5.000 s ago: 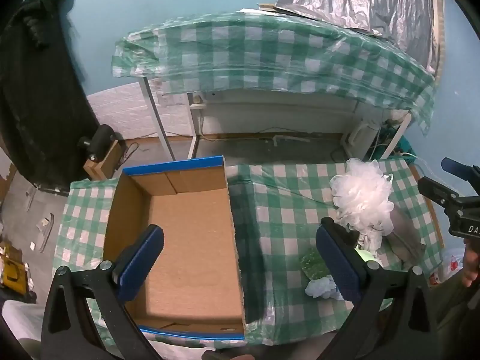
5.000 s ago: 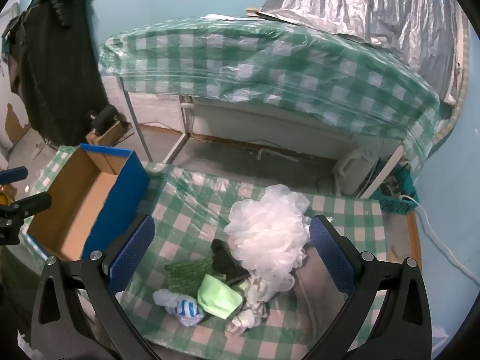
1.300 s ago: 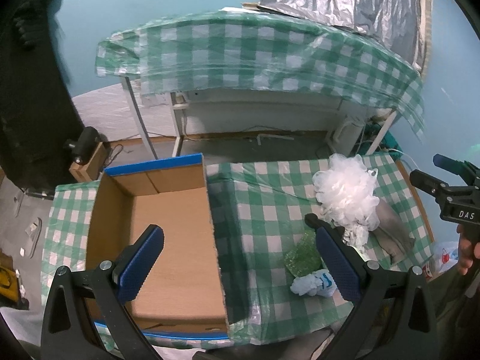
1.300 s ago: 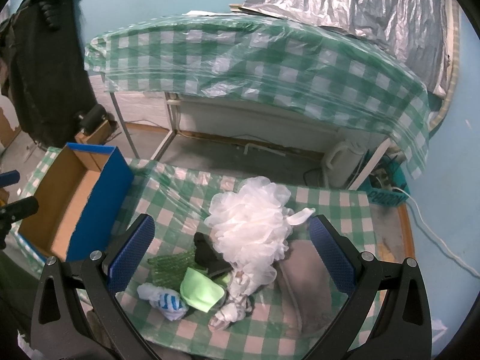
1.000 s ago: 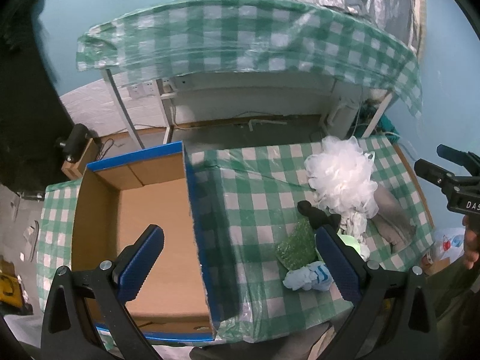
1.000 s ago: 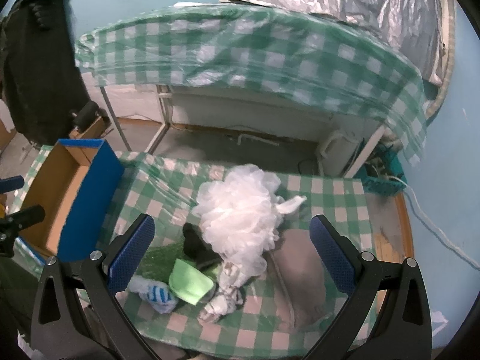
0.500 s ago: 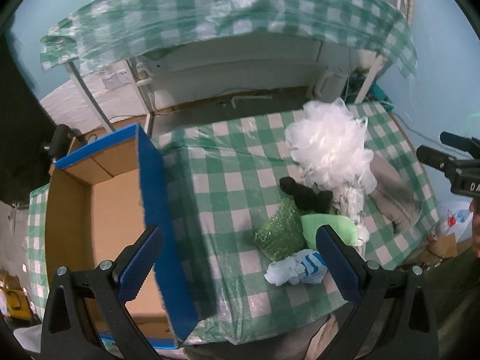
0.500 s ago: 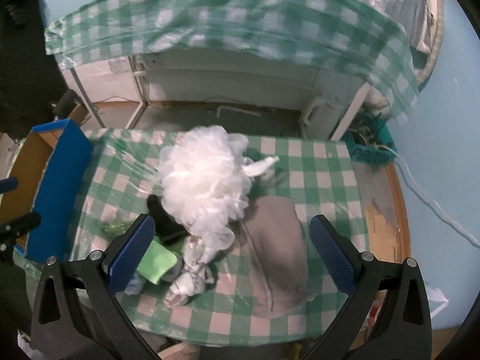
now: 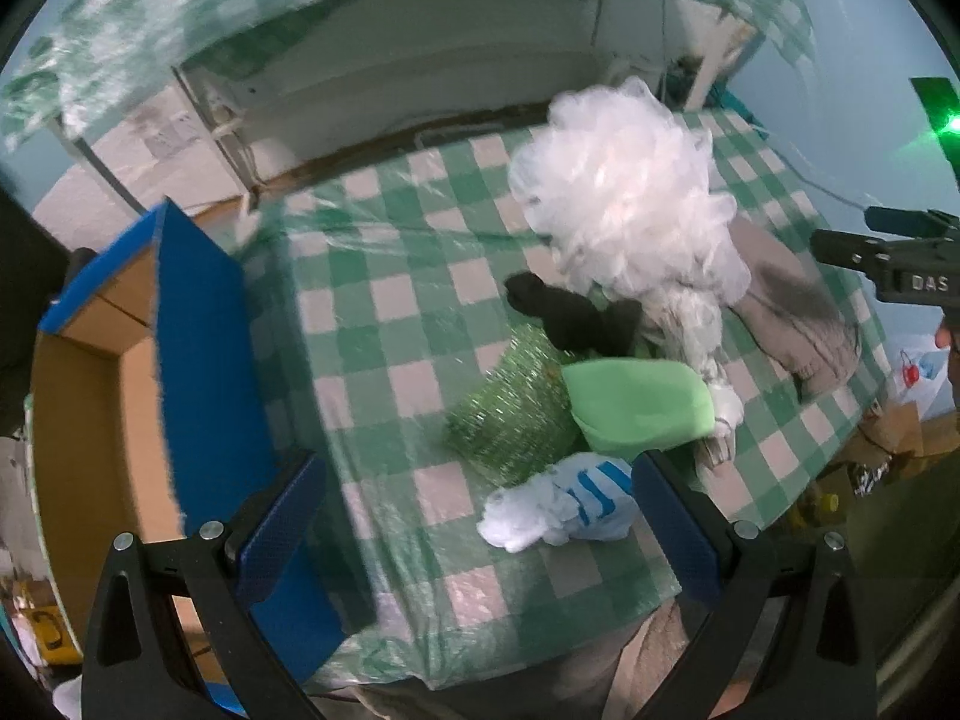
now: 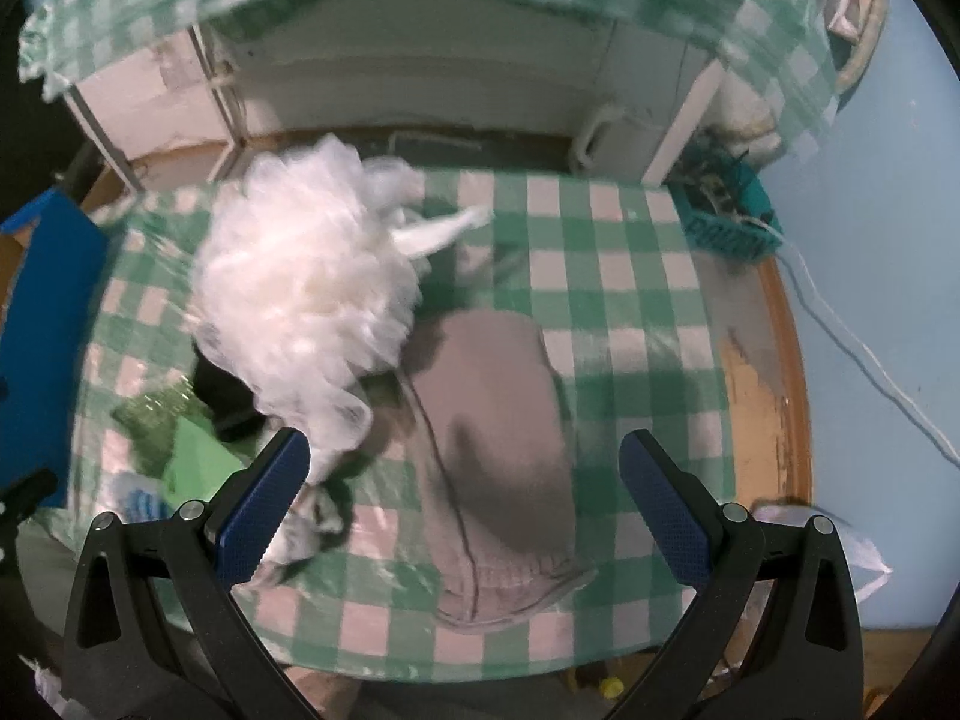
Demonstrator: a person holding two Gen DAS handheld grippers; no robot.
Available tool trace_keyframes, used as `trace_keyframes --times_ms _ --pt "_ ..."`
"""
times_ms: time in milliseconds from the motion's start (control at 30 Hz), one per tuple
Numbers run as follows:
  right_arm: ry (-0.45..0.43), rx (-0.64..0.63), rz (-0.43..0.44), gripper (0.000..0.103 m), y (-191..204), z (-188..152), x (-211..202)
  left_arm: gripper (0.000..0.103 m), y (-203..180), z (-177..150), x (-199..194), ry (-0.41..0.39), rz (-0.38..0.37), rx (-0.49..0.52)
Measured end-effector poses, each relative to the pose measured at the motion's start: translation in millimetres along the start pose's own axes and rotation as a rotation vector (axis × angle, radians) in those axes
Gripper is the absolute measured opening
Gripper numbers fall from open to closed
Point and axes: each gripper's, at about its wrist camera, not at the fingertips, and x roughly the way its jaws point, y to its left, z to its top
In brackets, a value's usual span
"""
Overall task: Organize soft objects
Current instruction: 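Reach the right tool to the grey towel and close on it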
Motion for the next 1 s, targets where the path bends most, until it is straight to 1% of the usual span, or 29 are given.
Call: trace_keyframes --times_ms 133,200,267,367,533,667,767,900,1000 --pt "0.048 -0.014 -0.022 0.102 -4.5 -4.2 19.1 0.102 -6.3 -4.3 18.0 0.054 -0.019 0.009" --pt "0.07 -0.01 -0.031 0.102 -7.9 -5.9 28.7 0.102 -8.2 -6.2 25.6 0.079 -0.042 0.002" --pt "0.09 0.0 -0.03 0.102 -11.5 -7.3 36.6 0.102 -10.1 -7.8 31.2 0.094 -0.066 -0.01" --pt "0.122 0.021 -0.016 0.102 -16.8 -9.0 47.8 0.102 -14.0 -10.2 37.0 0.107 -0.081 -0.017" --pt "0.158 0.037 -0.007 0.102 -20.2 -13.8 64.3 0.102 -22.0 -13.2 45.0 0.12 -0.071 0.005" --pt "0.193 0.041 -0.032 0.102 -23.5 -18.0 77.1 0.102 -23.0 -13.8 49.5 0.13 -0.08 -0.005" --pt "0.219 0.044 -0.033 0.102 -25.7 -21.1 83.7 0.102 -23.9 -15.9 54.0 0.144 -0.086 -0.011" --pt "0.262 0.024 -0.051 0.102 -23.3 -27.0 95.7 0.102 -26.9 -19.4 59.7 0.163 -0.082 -0.002" --pt "0.279 0.024 -0.047 0.102 -23.4 -28.2 102.7 0.102 -31.8 -21.3 61.6 0.169 -0.083 0.008"
